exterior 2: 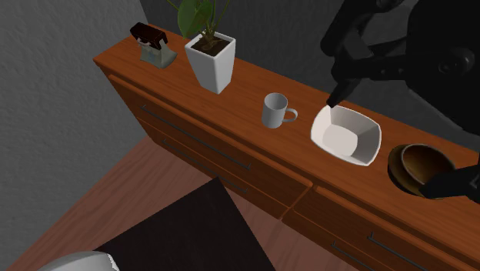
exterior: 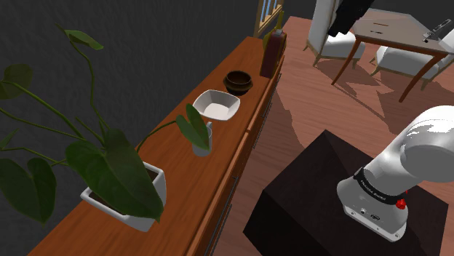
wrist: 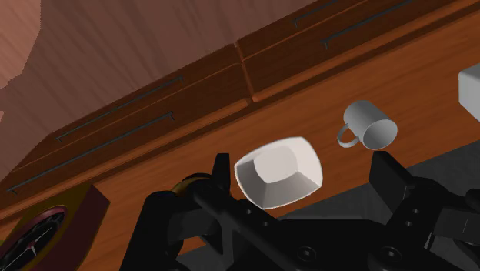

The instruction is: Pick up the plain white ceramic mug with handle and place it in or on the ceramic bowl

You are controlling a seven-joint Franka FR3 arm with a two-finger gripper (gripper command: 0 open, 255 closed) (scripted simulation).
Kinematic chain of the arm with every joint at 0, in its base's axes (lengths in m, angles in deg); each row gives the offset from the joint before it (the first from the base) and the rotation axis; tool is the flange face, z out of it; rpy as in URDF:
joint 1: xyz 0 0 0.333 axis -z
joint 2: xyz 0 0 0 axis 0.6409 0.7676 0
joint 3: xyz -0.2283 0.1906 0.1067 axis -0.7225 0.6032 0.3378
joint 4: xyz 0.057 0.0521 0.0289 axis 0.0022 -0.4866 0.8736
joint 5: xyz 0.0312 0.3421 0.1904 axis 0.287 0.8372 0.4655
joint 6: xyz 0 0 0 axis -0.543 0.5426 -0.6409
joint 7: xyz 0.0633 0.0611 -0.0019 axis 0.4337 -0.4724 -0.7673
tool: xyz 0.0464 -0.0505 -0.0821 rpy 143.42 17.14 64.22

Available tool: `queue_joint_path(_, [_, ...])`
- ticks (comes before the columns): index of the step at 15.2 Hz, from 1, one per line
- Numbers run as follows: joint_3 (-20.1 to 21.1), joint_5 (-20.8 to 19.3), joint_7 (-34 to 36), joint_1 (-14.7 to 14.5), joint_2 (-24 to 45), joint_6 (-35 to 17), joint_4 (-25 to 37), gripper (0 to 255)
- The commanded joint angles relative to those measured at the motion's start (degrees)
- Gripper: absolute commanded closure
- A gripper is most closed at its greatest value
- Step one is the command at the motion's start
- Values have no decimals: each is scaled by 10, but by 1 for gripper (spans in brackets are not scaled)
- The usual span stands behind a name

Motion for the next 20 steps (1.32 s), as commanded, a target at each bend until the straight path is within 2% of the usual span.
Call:
queue_joint_path(1, [0, 0, 0, 0, 0, 0, 0, 0])
queue_joint_path(11, [113, 38, 88, -24, 72, -164, -75, 0])
queue_joint_path(20, [221, 36, 180, -28, 208, -312, -75, 0])
